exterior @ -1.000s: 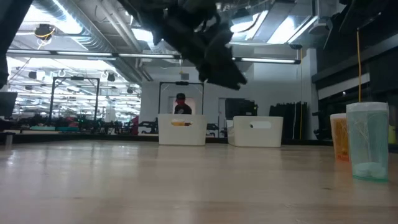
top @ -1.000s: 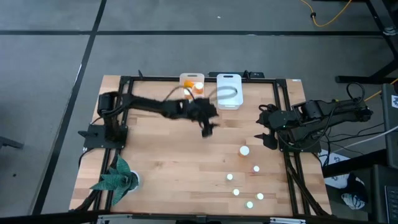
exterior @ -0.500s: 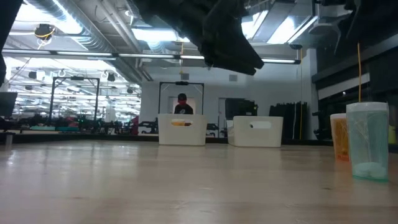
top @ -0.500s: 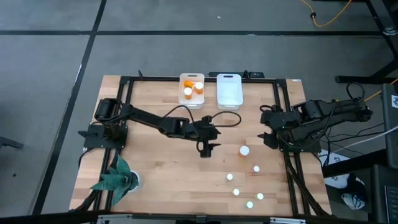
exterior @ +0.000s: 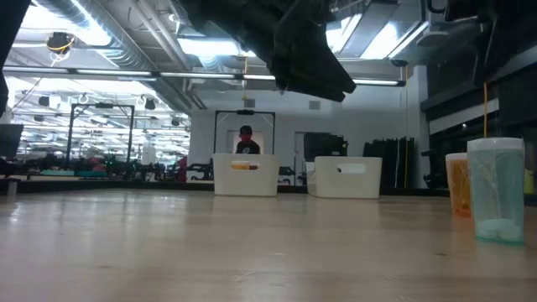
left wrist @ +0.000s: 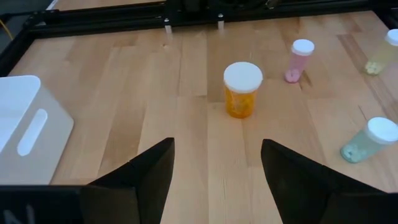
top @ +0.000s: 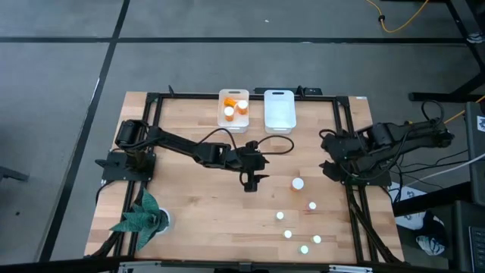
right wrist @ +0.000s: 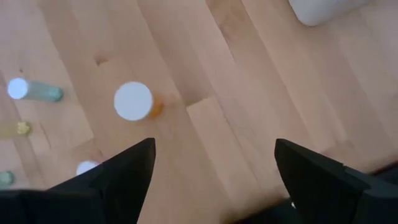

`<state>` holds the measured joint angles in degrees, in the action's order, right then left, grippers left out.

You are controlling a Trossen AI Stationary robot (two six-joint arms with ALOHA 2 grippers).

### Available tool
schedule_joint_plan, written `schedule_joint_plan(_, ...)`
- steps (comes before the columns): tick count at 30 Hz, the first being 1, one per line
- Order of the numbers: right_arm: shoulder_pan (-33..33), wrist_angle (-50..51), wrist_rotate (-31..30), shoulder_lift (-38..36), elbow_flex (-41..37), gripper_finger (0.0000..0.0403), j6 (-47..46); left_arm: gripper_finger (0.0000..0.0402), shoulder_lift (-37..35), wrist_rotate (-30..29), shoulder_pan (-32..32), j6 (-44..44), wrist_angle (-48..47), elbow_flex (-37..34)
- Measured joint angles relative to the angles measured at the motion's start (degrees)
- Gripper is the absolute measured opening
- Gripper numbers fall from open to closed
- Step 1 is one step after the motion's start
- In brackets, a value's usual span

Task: Pick and place medicine bottles into bin by pill shape (circle, oval)
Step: Put the orange capsule bottle into the left white bin

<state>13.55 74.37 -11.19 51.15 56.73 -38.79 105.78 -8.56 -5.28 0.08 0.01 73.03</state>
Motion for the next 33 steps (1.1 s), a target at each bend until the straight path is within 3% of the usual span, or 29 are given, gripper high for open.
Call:
schedule_joint_plan(7, 2.87, -3.7, 2.5, -0.01, -9.55, 0.033, -4.95, 0.0231, 0.0, 0.0, -0.04, -0.07, -0.02, 0.0)
schedule_joint_plan(18, 5.15, -27.81, 6.78, 0.03, -27.06, 0.033, -4.21, 0.0231, 0.0, 0.02, -0.02, -0.09, -0.02, 0.0)
schedule_joint_plan(25, 5.13, -34.67, 6.75, 0.28, -30.84, 0.033, -3.73, 0.0231, 0.0, 0.02, 0.0, 0.02, -0.01, 0.0)
schedule_joint_plan(33, 5.13, -40.58, 8.63, 4.85, -30.84, 0.033, 3.5, 0.0231, 0.0, 0.02, 0.0, 0.02, -0.05, 0.0)
